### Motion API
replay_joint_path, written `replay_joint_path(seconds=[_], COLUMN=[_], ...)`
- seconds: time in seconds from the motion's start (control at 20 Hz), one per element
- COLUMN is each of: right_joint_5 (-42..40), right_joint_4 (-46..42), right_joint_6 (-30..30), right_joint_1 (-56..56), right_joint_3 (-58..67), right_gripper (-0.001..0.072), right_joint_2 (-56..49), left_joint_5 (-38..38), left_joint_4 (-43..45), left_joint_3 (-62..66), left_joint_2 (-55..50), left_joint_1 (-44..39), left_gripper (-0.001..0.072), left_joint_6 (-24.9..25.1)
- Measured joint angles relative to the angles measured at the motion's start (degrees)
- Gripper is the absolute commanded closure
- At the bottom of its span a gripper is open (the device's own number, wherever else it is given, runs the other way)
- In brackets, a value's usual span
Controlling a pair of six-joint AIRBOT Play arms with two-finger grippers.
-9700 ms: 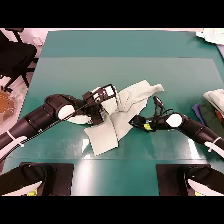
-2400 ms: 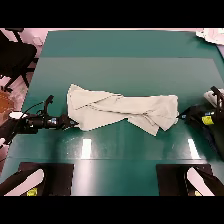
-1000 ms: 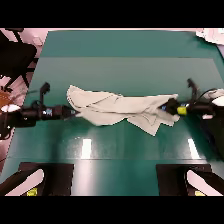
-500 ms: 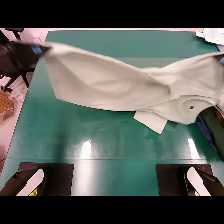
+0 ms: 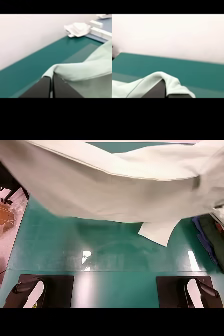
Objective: Fold the shirts.
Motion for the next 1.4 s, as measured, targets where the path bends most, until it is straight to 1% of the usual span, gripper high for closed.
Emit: replay_joint_path(seconds=[0.2,0.4,0.5,0.6,0.7,0.8,0.9,1.05,1.2,1.3,1.4], right_joint_5=[-2.12,-3.34,-2.64,-0.72,2.4,5.57,7.45,8.61,6.19,2.82,-1.25], right_joint_4=[-3.85,-5.2,-5.66,-4.9,-3.34,-0.92,1.88,3.91,5.01,5.31,5.4], right_joint_6=[-1.99,-3.39,-3.5,-3.5,-3.43,-3.34,-3.3,-4.42,-7.48,-10.1,-12.24], right_joint_1=[-0.13,-0.13,-0.13,-0.13,-0.13,-0.13,0.33,3.58,9.2,12.76,15.41], right_joint_3=[8.44,17.38,20.74,21.49,18.73,13.4,6.45,-4.63,-13.38,-17.46,-20.17], right_gripper=[0.069,0.0689,0.0689,0.0689,0.0689,0.0689,0.0689,0.0689,0.0689,0.0689,0.0689], right_joint_2=[2.54,1.09,-1.01,-3.21,-5.35,-7.19,-8.94,-12.39,-17.42,-21.4,-25.83], left_joint_5=[5.49,11.02,10.82,8.46,4.61,0.02,-3.91,-6.56,-4.96,-1.31,3.17], left_joint_4=[7.17,14.53,16.7,18.14,18.88,19.39,19.82,20.15,19.28,16.06,11.87], left_joint_3=[0.79,1.11,1.14,1.14,1.01,0.07,-2.45,-9.57,-18.67,-24.26,-28.0], left_joint_2=[6.95,11.1,11.54,10.86,9.29,7.26,5.11,2.25,-0.85,-3.34,-6.73], left_joint_1=[0.0,0.0,0.0,0.0,0.0,0.0,0.0,-0.02,0.0,0.0,-0.33], left_gripper=[0.0686,0.0685,0.0685,0.0685,0.0684,0.0684,0.0684,0.0684,0.0684,0.0683,0.0684], left_joint_6=[-0.74,-1.01,-1.73,-4.48,-7.3,-9.16,-10.21,-10.93,-9.92,-7.1,-3.23])
